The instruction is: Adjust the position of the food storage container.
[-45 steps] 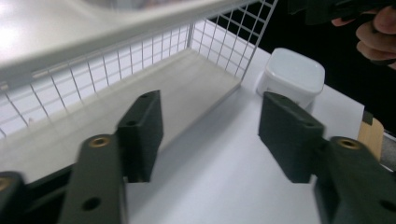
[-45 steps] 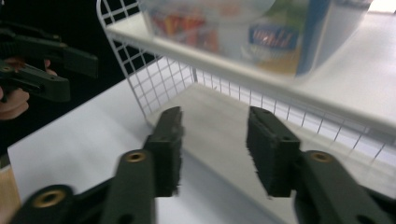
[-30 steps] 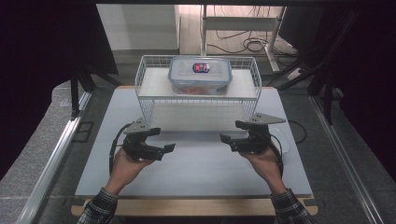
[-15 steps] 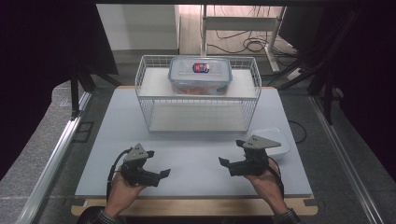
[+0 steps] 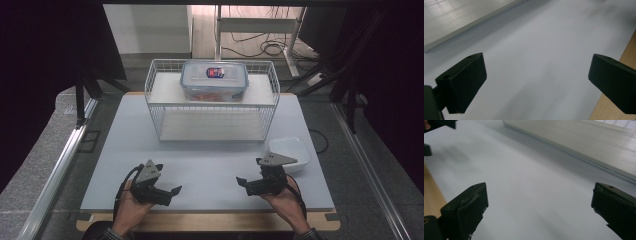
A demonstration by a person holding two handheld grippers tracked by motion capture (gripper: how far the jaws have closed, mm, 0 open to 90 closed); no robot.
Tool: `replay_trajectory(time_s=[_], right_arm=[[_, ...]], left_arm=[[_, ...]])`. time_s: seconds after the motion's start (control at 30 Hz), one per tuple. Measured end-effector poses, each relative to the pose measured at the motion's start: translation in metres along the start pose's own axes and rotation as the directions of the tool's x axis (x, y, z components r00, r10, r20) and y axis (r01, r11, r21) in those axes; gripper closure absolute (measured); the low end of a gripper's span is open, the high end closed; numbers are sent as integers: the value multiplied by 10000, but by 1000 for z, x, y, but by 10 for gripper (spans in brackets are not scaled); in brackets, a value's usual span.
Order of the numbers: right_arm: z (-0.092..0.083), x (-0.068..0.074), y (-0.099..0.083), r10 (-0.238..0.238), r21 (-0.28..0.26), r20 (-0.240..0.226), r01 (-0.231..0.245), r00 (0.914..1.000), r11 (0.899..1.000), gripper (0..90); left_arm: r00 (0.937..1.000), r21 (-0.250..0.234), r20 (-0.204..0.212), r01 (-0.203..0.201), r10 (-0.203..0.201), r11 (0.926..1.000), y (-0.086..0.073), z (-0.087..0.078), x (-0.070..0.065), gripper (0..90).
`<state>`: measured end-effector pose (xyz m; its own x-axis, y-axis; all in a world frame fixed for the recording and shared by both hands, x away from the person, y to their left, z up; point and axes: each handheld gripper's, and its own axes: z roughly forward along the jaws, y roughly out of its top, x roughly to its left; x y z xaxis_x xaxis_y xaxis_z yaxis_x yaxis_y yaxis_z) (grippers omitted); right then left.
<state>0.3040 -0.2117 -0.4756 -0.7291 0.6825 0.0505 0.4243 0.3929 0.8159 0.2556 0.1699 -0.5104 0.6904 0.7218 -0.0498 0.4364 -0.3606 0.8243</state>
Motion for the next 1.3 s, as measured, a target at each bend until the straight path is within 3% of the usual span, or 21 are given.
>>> replay_trajectory(time_s=[0.07, 0.17, 0.23, 0.4, 0.53, 0.77, 0.83, 1.07, 1.23, 1.3], right_arm=[[-4, -5, 2, 266, -100, 418, -262, 9988, 9996, 6], [-12, -17, 6, 491, -316, 651, -471, 9967, 9984, 12], [-19, -26, 9, 655, -493, 1057, -605, 9922, 9969, 71], [-37, -57, 10, 1247, -674, 1854, -1140, 9747, 9912, 391], [-46, -82, 6, 1419, -549, 2296, -1327, 9629, 9896, 636], [-56, -110, 3, 1153, -60, 2856, -1185, 9514, 9929, 896], [-59, -118, 2, 1379, -3, 3280, -1459, 9346, 9893, 898], [-68, -147, -3, 2102, -341, 4039, -2150, 8903, 9760, 899], [-69, -165, -11, 2245, -339, 4409, -2338, 8690, 9717, 899], [-67, -172, -15, 2305, -227, 4429, -2462, 8664, 9690, 899]], left_arm=[[9999, -73, 80, 122, -122, 9999, -2, 1, 2, 19], [9999, -129, 26, 105, -105, 9999, -3, 1, 4, 17], [10000, -160, 34, 75, -74, 9998, -3, 1, 4, 16], [10000, -41, 94, 30, -29, 10000, -4, 4, 4, 17], [9999, 8, 110, 73, -73, 10000, -5, 6, 6, 17], [9999, -26, 101, 100, -100, 9999, -5, 6, 7, 24], [10000, -87, 78, 14, -14, 10000, -5, 5, 6, 27], [9999, -99, 98, -46, 47, 9999, -4, 5, 5, 27], [9999, -114, 113, 13, -11, 9999, -4, 5, 5, 28], [9999, -55, 141, 7, -6, 10000, -5, 6, 6, 28]])
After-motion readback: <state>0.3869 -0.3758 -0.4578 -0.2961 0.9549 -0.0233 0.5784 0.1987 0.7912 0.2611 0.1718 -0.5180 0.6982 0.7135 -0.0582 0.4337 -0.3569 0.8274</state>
